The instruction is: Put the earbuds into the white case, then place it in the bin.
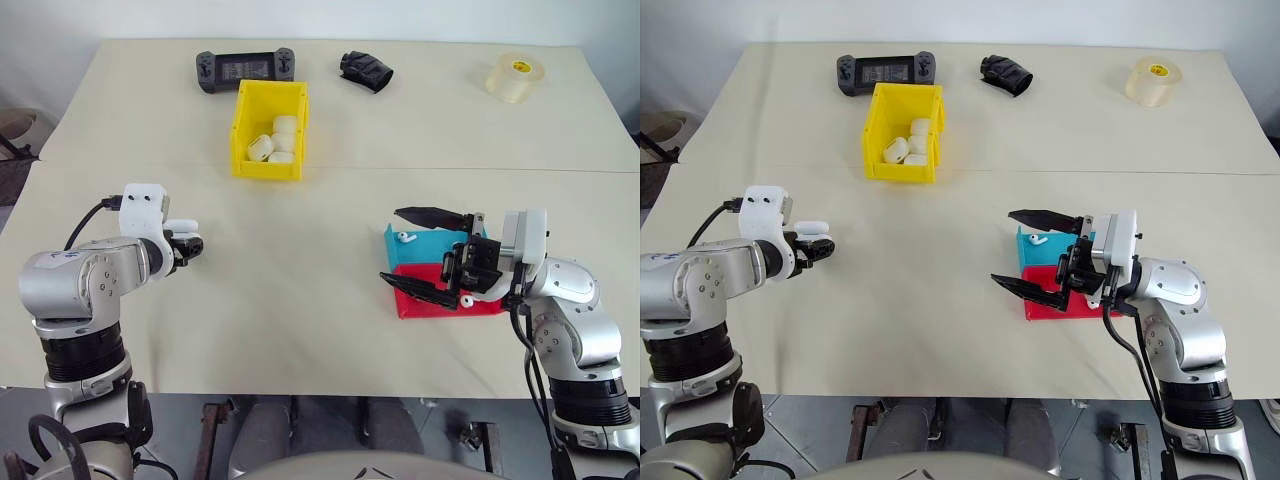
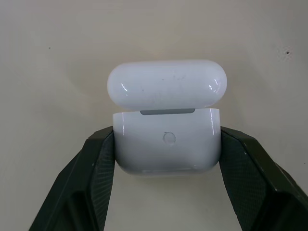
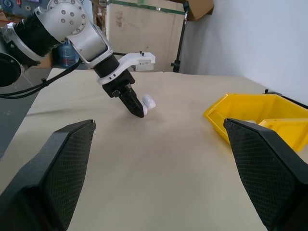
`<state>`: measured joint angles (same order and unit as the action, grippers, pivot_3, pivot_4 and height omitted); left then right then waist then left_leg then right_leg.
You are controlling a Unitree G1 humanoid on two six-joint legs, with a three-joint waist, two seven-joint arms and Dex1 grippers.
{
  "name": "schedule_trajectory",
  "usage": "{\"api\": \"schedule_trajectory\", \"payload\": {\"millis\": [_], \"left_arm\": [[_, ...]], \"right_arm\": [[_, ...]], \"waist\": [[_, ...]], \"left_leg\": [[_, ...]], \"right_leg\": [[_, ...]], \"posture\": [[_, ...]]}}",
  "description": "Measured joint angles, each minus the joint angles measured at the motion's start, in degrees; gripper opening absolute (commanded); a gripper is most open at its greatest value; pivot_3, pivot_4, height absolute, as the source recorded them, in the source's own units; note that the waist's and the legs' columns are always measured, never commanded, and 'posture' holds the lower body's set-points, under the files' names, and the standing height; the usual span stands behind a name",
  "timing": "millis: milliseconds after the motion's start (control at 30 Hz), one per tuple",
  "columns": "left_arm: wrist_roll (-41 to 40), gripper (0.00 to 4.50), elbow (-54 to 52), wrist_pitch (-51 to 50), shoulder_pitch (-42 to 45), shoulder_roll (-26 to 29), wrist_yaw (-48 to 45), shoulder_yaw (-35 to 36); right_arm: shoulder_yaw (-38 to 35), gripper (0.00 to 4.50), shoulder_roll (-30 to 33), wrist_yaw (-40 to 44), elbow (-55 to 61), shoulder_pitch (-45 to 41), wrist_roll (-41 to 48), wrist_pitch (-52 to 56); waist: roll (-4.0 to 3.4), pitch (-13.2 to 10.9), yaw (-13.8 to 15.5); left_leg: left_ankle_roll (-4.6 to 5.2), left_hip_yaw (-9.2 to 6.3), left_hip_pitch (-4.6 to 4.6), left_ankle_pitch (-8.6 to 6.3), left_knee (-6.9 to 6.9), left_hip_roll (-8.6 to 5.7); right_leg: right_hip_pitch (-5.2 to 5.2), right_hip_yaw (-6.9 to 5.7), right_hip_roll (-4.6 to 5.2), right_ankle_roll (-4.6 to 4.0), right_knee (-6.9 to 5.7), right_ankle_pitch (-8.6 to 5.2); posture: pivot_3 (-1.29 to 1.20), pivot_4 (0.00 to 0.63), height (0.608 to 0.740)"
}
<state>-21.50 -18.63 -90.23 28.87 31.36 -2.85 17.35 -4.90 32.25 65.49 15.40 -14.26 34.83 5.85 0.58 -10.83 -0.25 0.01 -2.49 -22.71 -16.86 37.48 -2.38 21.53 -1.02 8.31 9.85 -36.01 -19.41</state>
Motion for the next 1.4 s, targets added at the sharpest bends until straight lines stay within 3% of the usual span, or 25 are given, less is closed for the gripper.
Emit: {"api": "schedule_trajectory", "payload": {"millis": [133,200,367,533,667,867,1067,1267,1400], "left_arm": [[-1.8,2.80,-1.6,9.4,-6.4,5.1,-8.8,-1.3],[-2.6,2.80,-2.3,17.3,-8.8,5.1,-13.5,-0.4],[-4.7,2.80,-5.6,49.4,-17.7,5.5,-35.0,0.6],[-8.0,2.80,-4.5,66.1,-20.4,1.9,-51.1,-4.4],[-14.6,2.80,-1.0,74.0,-17.9,-8.6,-57.5,-7.1],[-14.0,2.80,6.0,78.6,-14.6,-12.1,-63.3,-15.1],[-7.4,2.80,14.3,90.7,-11.6,-18.4,-69.9,-25.4],[-5.1,2.80,16.4,96.1,-11.3,-23.3,-69.5,-29.4],[-5.1,2.80,16.8,96.5,-11.3,-24.1,-68.8,-30.5]], "right_arm": [[-0.6,4.50,0.3,-0.4,-0.6,-0.1,-0.2,-0.4],[-0.8,4.50,0.9,-0.4,-1.3,-0.2,-0.5,-0.8],[-5.3,4.50,6.5,1.4,-5.5,-0.3,-1.7,-2.1],[-9.6,4.50,10.5,2.0,-6.1,2.5,-1.6,-1.8],[-13.8,4.50,14.0,2.5,-4.3,7.5,-1.4,-0.8],[-22.5,4.50,19.5,5.3,-4.1,14.2,-1.7,-1.0],[-32.5,4.50,20.1,9.0,-1.8,31.1,-2.2,-0.2],[-34.3,4.50,20.1,9.0,1.4,36.3,-2.2,2.3],[-33.3,4.50,23.3,6.0,6.6,36.2,-1.8,9.7]], "waist": [[0.00,0.0,0.1],[0.01,0.0,0.4],[0.00,0.0,0.5],[0.00,0.0,0.4],[-0.07,0.0,0.9],[-0.18,0.1,1.2],[-0.23,0.1,2.0],[-0.27,0.1,1.5],[-0.31,0.1,1.5]], "left_leg": [[-0.03,0.00,-0.02,-0.01,-0.06,0.04],[-0.02,-0.03,-0.06,-0.02,-0.01,0.01],[0.02,0.03,-0.16,-0.05,-0.04,-0.03],[0.04,0.07,-0.17,-0.06,0.02,0.03],[0.19,0.05,-0.31,-0.12,0.32,0.04],[0.34,0.22,-0.30,-0.20,0.47,-0.03],[0.52,0.40,-0.33,-0.31,0.57,-0.16],[0.54,0.40,0.30,-0.35,0.50,-0.01],[0.52,0.37,0.40,-0.41,0.50,0.10]], "right_leg": [[0.04,-0.03,0.00,-0.02,0.05,0.00],[0.01,-0.06,0.06,-0.03,0.08,0.00],[-0.02,-0.21,0.17,-0.06,0.37,0.03],[-0.07,-0.26,0.13,-0.06,0.36,0.03],[-0.09,-0.35,0.12,-0.04,0.31,0.04],[-0.11,-0.32,0.06,0.00,0.23,0.06],[-0.37,-0.42,0.15,0.19,0.52,0.16],[-0.90,-0.41,0.14,0.20,0.95,0.16],[-1.02,-0.41,0.13,0.20,1.05,0.16]], "posture": [[0.00,0.150,0.740],[0.00,0.150,0.740],[0.00,0.150,0.740],[0.00,0.150,0.740],[0.00,0.150,0.740],[0.00,0.150,0.740],[0.00,0.150,0.740],[0.00,0.150,0.740],[0.00,0.150,0.740]]}}
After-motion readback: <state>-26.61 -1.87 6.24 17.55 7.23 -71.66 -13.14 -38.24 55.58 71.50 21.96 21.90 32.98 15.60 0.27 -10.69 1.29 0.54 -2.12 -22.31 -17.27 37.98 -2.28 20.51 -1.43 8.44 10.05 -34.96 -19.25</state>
